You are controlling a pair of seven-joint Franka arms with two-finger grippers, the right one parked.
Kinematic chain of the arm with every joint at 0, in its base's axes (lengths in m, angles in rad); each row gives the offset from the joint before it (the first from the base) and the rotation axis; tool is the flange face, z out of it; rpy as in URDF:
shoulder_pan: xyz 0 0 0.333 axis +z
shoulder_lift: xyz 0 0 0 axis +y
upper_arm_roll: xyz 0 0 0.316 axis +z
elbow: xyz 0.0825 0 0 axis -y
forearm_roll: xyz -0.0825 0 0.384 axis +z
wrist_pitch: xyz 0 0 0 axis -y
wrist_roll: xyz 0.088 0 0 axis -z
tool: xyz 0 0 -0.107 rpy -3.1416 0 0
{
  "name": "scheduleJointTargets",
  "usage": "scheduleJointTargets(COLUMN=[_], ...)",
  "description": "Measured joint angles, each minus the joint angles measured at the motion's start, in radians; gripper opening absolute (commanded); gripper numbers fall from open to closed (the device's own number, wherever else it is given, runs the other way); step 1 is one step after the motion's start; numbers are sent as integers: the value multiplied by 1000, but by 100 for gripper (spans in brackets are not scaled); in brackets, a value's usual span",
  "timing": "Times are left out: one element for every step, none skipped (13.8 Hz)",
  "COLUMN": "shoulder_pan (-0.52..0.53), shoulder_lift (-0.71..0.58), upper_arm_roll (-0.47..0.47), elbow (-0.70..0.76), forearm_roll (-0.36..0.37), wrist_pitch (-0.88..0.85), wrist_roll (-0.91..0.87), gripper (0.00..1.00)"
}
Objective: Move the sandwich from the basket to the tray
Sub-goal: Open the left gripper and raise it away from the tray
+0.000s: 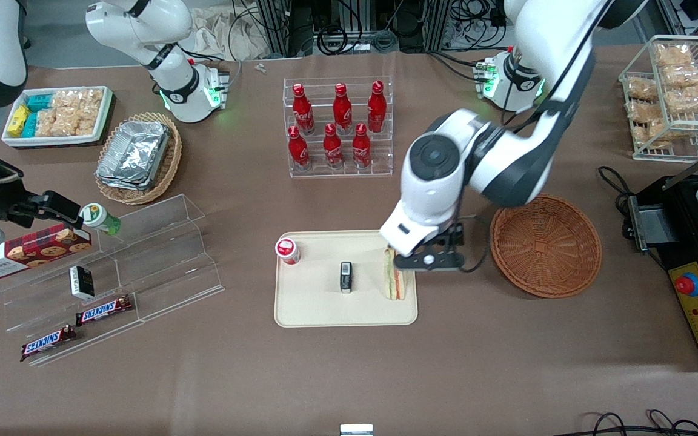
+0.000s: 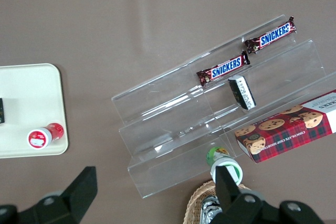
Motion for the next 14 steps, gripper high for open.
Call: scheduleJointTargets(shoulder_pan=[33, 68, 106, 149, 190, 216, 221, 221, 222, 222, 223, 223, 222, 222], shoulder_lift=[-35, -65, -93, -122, -154, -193, -234, -277, -317, -352, -380, -401, -415, -426], upper_arm_roll=[1, 3, 4, 5, 10, 34, 83, 135, 179, 214, 241, 256, 262, 263], elbow=[-1, -2, -2, -1, -1, 0, -1, -2, -3, -7, -12, -16, -20, -28], forearm_roll=[-40, -62, -80, -104, -138, -167, -186, -200, -205, -206, -208, -210, -211, -211], wrist_pitch=[-39, -82, -129, -176, -223, -275, -323, -369, -417, -454, -469, -473, -474, -474], wrist_roll=[70, 142, 206, 272, 349, 420, 480, 538, 585, 619, 645, 664, 674, 677], gripper=[100, 100, 100, 100, 100, 100, 100, 100, 100, 100, 100, 100, 100, 100])
